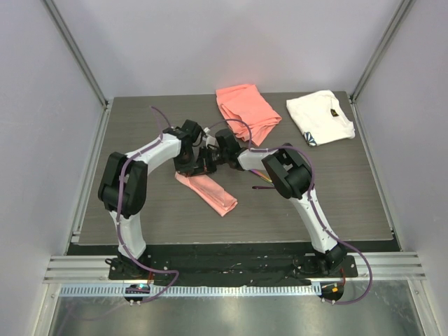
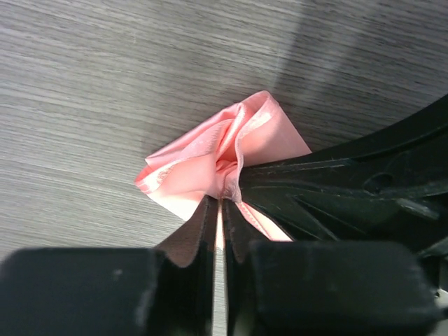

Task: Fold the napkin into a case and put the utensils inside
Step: Stuff the top corner of the smaller-rectangle-folded napkin into the folded napkin.

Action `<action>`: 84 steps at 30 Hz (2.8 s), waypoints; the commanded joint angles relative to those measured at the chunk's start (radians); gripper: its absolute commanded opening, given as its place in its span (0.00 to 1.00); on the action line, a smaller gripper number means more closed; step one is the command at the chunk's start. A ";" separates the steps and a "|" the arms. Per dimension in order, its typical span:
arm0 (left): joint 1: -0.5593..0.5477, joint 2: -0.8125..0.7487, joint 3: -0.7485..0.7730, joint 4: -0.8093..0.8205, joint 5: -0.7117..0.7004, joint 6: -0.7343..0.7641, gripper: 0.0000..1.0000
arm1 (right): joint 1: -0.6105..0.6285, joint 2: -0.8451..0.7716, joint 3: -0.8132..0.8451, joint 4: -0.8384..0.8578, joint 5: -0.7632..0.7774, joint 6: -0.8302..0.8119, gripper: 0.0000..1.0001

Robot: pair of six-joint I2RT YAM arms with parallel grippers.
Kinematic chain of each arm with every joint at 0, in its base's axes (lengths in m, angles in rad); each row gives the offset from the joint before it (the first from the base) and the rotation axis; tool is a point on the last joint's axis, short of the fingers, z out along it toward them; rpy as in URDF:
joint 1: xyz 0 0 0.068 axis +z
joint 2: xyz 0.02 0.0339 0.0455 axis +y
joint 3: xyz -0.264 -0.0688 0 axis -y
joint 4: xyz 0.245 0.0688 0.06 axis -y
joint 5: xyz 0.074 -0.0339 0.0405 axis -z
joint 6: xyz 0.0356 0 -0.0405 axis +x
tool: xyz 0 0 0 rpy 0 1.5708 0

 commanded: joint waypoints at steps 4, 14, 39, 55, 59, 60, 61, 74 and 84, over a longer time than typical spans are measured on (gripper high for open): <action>-0.007 -0.027 0.018 -0.001 -0.085 0.025 0.11 | 0.007 -0.033 0.021 -0.093 0.027 -0.066 0.01; -0.009 0.016 0.042 -0.004 -0.119 0.040 0.14 | 0.008 -0.031 0.015 -0.098 0.029 -0.075 0.01; -0.024 -0.188 -0.170 0.213 0.008 0.003 0.00 | 0.033 -0.079 0.023 -0.013 0.018 0.072 0.01; -0.033 -0.160 -0.167 0.208 -0.019 0.013 0.00 | 0.054 -0.022 0.061 0.133 -0.028 0.198 0.01; -0.033 -0.130 -0.157 0.197 -0.061 0.013 0.00 | 0.057 0.071 0.153 0.069 -0.059 0.164 0.01; -0.033 -0.127 -0.163 0.203 -0.058 0.011 0.00 | 0.044 0.085 0.156 0.092 -0.074 0.190 0.01; -0.033 -0.130 -0.168 0.212 -0.050 0.011 0.00 | 0.038 0.073 0.119 0.126 -0.072 0.184 0.01; -0.033 -0.134 -0.174 0.208 -0.042 0.013 0.00 | -0.004 0.007 0.102 0.011 -0.115 0.060 0.02; -0.033 -0.133 -0.170 0.223 -0.051 0.025 0.00 | 0.070 0.085 0.225 -0.041 -0.121 0.054 0.02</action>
